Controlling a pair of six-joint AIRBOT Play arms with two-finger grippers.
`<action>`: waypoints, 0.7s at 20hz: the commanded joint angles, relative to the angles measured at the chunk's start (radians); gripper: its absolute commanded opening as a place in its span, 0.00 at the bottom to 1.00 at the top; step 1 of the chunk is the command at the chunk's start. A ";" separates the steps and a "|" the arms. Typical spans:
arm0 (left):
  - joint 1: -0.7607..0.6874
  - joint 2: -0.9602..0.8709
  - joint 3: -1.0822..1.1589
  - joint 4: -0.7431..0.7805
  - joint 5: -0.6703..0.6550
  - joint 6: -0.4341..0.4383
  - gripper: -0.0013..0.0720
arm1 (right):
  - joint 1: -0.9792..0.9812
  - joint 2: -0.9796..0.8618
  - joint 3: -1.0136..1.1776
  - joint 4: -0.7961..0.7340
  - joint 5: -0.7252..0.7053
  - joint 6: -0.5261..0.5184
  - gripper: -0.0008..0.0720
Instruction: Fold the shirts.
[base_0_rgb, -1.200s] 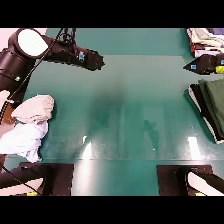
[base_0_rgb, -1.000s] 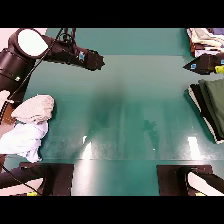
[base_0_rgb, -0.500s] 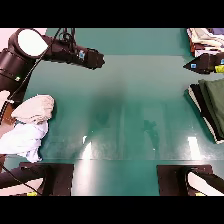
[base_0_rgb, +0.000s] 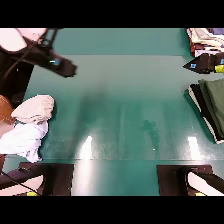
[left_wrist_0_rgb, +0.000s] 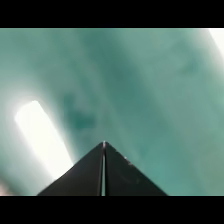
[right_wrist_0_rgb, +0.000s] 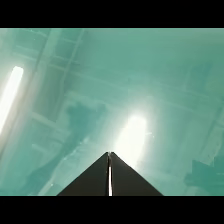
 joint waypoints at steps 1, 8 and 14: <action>0.164 0.054 -0.075 0.176 -0.163 0.010 0.05 | 0.001 0.000 0.000 0.000 0.000 0.000 0.03; 0.375 0.054 -0.439 0.182 0.027 -0.048 1.00 | 0.001 0.000 0.000 0.000 -0.018 0.000 0.03; 0.386 0.054 -0.601 0.225 0.137 -0.114 0.67 | 0.001 0.000 0.000 0.000 -0.019 0.000 0.03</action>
